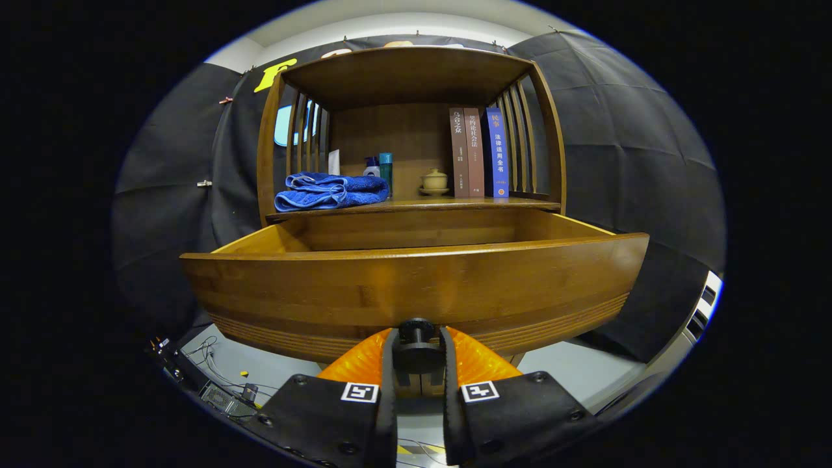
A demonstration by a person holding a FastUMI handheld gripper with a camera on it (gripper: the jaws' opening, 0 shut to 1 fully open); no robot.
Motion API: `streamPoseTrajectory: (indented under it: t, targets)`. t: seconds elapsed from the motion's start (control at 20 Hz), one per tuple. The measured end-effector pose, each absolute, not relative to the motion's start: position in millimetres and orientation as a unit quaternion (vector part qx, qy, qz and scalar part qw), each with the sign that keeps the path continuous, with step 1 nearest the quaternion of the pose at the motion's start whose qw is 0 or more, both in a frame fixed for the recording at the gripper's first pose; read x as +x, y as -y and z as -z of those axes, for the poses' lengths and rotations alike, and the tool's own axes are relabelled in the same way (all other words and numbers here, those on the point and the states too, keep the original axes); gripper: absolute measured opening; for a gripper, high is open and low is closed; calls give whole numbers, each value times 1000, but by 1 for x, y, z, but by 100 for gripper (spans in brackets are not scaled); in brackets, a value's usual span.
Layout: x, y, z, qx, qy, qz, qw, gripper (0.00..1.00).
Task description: Pull open the drawer, take out the items inside it, and place them on the countertop above the cabinet.
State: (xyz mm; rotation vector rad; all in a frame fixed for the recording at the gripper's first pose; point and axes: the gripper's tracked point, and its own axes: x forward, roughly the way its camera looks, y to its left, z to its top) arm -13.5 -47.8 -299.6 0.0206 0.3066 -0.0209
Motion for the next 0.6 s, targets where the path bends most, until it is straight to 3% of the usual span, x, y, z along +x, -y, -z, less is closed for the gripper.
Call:
streamPoseTrajectory:
  t: [0.1,0.4,0.6]
  targets:
    - [-14,46,300,8,-157,5,988,38]
    - [-30,42,268,2,-151,-23,988,97]
    - [-32,50,215,2,-142,-22,990,97]
